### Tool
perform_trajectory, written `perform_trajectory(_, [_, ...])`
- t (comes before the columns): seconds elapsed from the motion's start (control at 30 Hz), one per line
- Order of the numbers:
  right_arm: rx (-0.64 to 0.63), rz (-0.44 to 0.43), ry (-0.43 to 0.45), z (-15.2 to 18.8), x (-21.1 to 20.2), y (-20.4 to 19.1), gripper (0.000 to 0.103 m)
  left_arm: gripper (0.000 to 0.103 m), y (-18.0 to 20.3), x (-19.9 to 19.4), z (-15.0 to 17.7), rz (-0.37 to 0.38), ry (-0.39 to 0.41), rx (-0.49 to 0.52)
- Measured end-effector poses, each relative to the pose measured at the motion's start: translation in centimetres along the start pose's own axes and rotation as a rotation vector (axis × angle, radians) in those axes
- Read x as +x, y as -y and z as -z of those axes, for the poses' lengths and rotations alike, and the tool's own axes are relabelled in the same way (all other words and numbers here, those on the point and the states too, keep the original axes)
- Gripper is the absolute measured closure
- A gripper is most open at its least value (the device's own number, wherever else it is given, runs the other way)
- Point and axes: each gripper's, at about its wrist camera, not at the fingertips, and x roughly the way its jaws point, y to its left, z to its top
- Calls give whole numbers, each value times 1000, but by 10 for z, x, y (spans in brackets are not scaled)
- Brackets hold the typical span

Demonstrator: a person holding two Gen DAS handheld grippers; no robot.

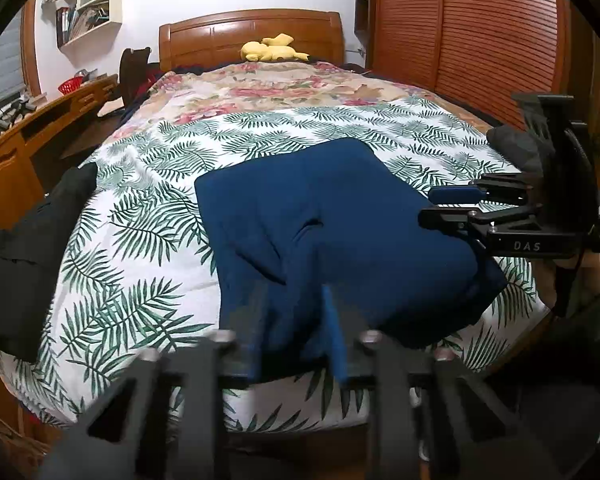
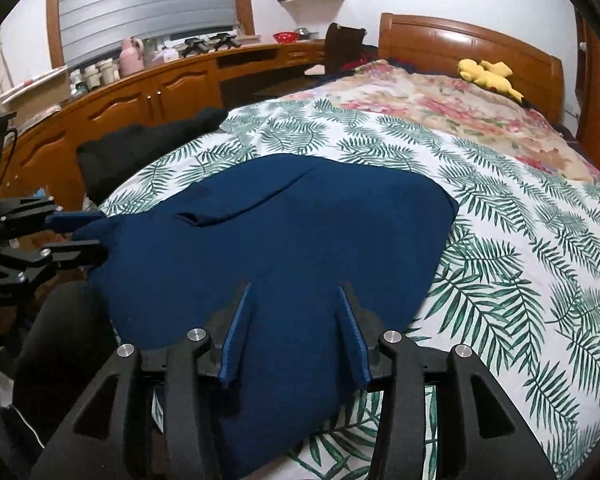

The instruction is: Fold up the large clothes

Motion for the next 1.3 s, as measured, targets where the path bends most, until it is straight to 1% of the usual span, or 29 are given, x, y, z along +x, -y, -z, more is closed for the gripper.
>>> perform_trajectory(0.03, [1, -1, 0, 0, 0, -1, 59, 94, -1, -1, 0, 10, 4, -4])
perform_trajectory(0.07, [2, -3, 1, -1, -1, -1, 59, 97, -1, -3, -1, 14, 12, -4])
perform_trajectory(0.17, [0, -14, 9, -3, -2, -3, 59, 98, -1, -13, -6, -8, 54, 8])
perform_trajectory(0.27, [-4, -39, 19, -4, -6, -7, 59, 98, -13, -26, -13, -39, 103, -17])
perform_trajectory(0.3, [-5, -48, 24, -5, -8, -9, 59, 98, -18, -27, -15, -49, 106, -22])
perform_trajectory(0.33, [-7, -53, 24, -5, -9, -11, 59, 98, -26, -27, -16, -63, 98, -31])
perform_trajectory(0.4, [-17, -56, 11, -5, -10, -16, 58, 98, -35, -22, -12, -68, 73, -45])
perform_trajectory(0.47, [-23, -79, 0, -4, -9, -20, 58, 98, -37, -17, -5, -69, 52, -43])
perform_trajectory(0.53, [-43, -83, -41, 0, -2, -25, 57, 98, -36, -11, 4, -68, 33, -41])
perform_trajectory(0.63, [-86, -72, -133, 12, 19, -30, 55, 98, -34, -1, 15, -50, 1, -48])
perform_trajectory(0.67, [-95, -69, -146, 15, 23, -30, 55, 98, -34, 1, 17, -48, -6, -49])
perform_trajectory(0.8, [-102, -80, -141, 13, 18, -26, 55, 98, -34, 4, 24, -47, -6, -49])
perform_trajectory(0.93, [-70, -45, -93, 0, 6, -10, 55, 98, -32, 3, 25, -53, 4, -33])
perform_trajectory(1.07, [5, 11, -59, -25, 16, 26, 55, 98, -31, 5, 24, -47, 6, -23])
perform_trajectory(1.13, [20, 28, -79, -36, 30, 41, 55, 98, -32, 5, 24, -40, 8, -25])
perform_trajectory(1.2, [8, 65, -99, -47, 49, 55, 55, 98, -33, 5, 24, -30, 10, -31])
perform_trajectory(1.3, [46, 93, -128, -59, 75, 79, 55, 98, -34, 6, 24, -25, 9, -35])
